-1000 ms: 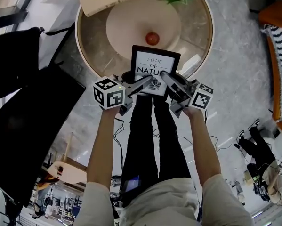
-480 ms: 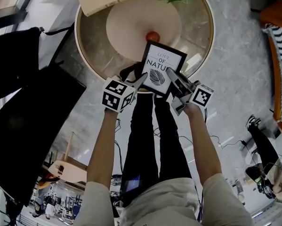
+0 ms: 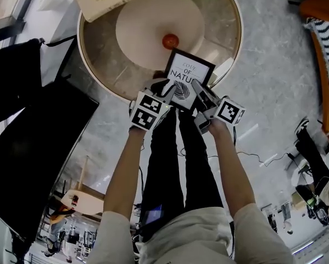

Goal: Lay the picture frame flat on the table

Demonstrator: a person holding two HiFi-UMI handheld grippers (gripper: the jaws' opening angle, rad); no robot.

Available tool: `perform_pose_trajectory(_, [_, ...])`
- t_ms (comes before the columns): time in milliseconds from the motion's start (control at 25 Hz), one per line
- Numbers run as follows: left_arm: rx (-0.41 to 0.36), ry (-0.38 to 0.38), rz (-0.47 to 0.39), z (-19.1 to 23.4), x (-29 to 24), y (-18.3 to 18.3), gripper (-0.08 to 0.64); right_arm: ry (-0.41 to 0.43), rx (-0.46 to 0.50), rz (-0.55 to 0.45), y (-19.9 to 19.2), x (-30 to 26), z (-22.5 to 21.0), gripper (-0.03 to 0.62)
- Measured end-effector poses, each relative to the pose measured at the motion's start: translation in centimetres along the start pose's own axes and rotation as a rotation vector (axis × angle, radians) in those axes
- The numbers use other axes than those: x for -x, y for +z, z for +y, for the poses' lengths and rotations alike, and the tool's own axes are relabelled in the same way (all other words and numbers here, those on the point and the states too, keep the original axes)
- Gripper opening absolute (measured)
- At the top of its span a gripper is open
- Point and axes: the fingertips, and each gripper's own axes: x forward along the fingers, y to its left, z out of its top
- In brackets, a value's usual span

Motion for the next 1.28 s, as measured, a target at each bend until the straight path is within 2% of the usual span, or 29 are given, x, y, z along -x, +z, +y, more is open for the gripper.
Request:
perform_pose_trajectory(200, [-0.031,0.053,0.052,-0.3,-1.3,-1.1,0.058,-0.070,0.047,-0.014,0.2,0.3,-0.3,0.052])
perform_pose_trajectory(480, [-0.014,0.092,0.047,-0.2,-1.8,-1.1,0.058,-0.147,0.135,0.011,0.4,0.0,-0.8,0.077])
perform_pose_trajectory(760, [0.027,0.111,0.049,0.3,-1.8,-1.4,0.058,-0.228,0.343,0.092,0.1,-1.2,-0.5,0.124])
perform_pose_trajectory(1040, [0.041,0.122,0.020,2.7,-0.8,0.1,0.058,-0.332,0.552,0.107,1.0,-4.1,1.0,0.178])
perform_pose_trajectory(1160, [0.057,0.114,0.001,3.7,-0.5,0.5,0.058,-0.355,0.594,0.100,1.3,-5.3,1.3,0.198])
perform_pose_trajectory(1280, [0.068,0.103,-0.014,4.5,-0.3,0.7,0.058,-0.361,0.595,0.091,1.4,-6.1,1.4,0.212])
